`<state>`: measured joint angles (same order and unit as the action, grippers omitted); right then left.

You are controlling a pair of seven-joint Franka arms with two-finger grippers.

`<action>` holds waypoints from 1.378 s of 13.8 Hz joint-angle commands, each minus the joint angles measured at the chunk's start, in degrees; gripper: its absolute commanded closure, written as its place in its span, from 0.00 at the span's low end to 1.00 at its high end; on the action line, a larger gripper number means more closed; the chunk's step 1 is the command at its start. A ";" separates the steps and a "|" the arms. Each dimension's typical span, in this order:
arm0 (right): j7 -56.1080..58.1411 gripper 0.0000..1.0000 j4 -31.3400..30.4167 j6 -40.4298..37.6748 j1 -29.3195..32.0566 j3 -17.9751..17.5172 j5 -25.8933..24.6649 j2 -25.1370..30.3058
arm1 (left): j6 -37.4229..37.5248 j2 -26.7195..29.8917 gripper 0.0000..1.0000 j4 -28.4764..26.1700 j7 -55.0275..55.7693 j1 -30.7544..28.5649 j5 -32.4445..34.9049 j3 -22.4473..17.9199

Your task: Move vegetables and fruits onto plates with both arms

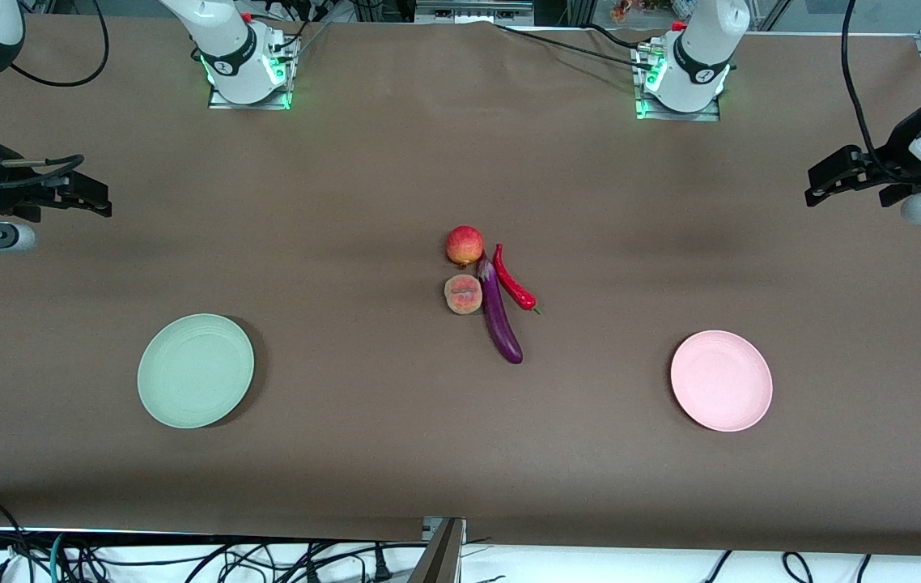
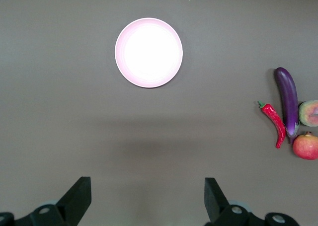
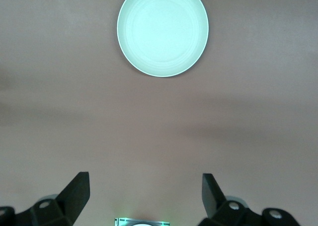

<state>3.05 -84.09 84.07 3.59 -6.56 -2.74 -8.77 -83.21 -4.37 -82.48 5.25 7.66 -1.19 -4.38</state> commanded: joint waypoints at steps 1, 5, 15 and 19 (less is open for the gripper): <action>0.90 0.00 0.95 -0.22 0.19 0.23 1.42 -1.16 | 0.33 -0.02 0.00 1.00 -1.12 -0.01 1.10 0.16; 0.90 0.00 0.86 -0.13 0.98 0.23 3.88 -1.86 | 0.25 -0.02 0.00 1.00 -1.12 -0.01 1.10 0.16; 0.21 0.00 0.51 0.57 -0.68 -0.56 4.05 -4.85 | 0.33 -0.02 0.00 1.09 -1.12 -0.01 1.10 0.16; -3.92 0.00 0.59 0.74 -4.89 -0.56 3.79 -5.46 | 0.25 -0.02 0.00 1.09 -1.12 -0.01 1.10 0.16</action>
<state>1.70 -84.12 84.83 1.01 -7.11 0.39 -13.83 -83.22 -4.37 -82.42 5.25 7.66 -1.19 -4.38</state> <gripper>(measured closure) 0.000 0.000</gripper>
